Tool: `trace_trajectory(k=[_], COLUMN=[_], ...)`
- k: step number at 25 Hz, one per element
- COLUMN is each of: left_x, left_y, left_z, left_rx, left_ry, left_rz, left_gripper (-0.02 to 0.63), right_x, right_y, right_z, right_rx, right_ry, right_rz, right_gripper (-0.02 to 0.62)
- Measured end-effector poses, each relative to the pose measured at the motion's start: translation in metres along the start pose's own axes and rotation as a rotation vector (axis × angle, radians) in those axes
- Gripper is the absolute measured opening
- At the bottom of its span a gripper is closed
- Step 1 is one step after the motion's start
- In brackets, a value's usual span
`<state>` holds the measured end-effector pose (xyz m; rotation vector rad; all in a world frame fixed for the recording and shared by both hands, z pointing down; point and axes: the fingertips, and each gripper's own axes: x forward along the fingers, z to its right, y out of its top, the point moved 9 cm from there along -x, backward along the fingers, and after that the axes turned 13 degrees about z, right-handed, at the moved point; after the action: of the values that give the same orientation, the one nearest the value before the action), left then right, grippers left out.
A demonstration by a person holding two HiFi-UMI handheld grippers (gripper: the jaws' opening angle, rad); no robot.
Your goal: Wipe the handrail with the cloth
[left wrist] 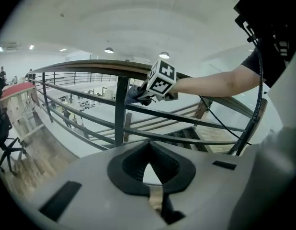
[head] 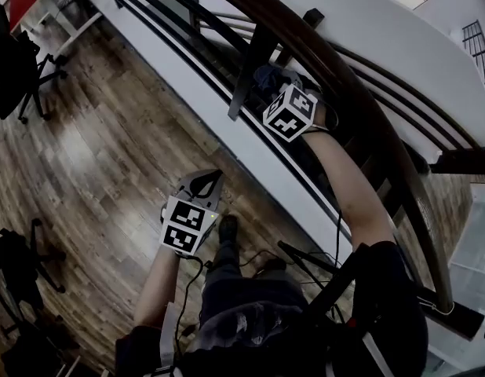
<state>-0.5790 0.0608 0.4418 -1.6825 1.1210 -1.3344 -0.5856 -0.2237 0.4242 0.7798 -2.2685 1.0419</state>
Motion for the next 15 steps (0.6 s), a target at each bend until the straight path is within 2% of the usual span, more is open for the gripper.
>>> trace_trajectory(k=[3,7,9,12,15], left_x=[0.009,0.006,0.003,0.001,0.005], left_y=[0.01,-0.005,-0.02,-0.036,-0.033], left_z=[0.0,0.001,-0.001,-0.004,0.007], left_rx=[0.015,0.0,-0.02,-0.037,-0.019], left_ry=[-0.027,-0.026,-0.018,-0.021,-0.055], left_rz=[0.011,-0.016,-0.049,-0.1,-0.116], left_gripper=[0.008,0.008,0.008,0.008,0.008], right_x=[0.032,0.07,0.072,0.068,0.054], right_y=[-0.022,-0.037,-0.041,-0.042,-0.049], right_z=[0.01,0.005,0.007,0.016,0.014], right_rx=[-0.022,-0.081,-0.038,0.104,0.125], right_ry=[-0.09,-0.057,-0.044,0.006,0.032], right_rz=[-0.009,-0.031,-0.018,-0.017,-0.04], right_gripper=[0.043,0.043,0.043,0.041,0.041])
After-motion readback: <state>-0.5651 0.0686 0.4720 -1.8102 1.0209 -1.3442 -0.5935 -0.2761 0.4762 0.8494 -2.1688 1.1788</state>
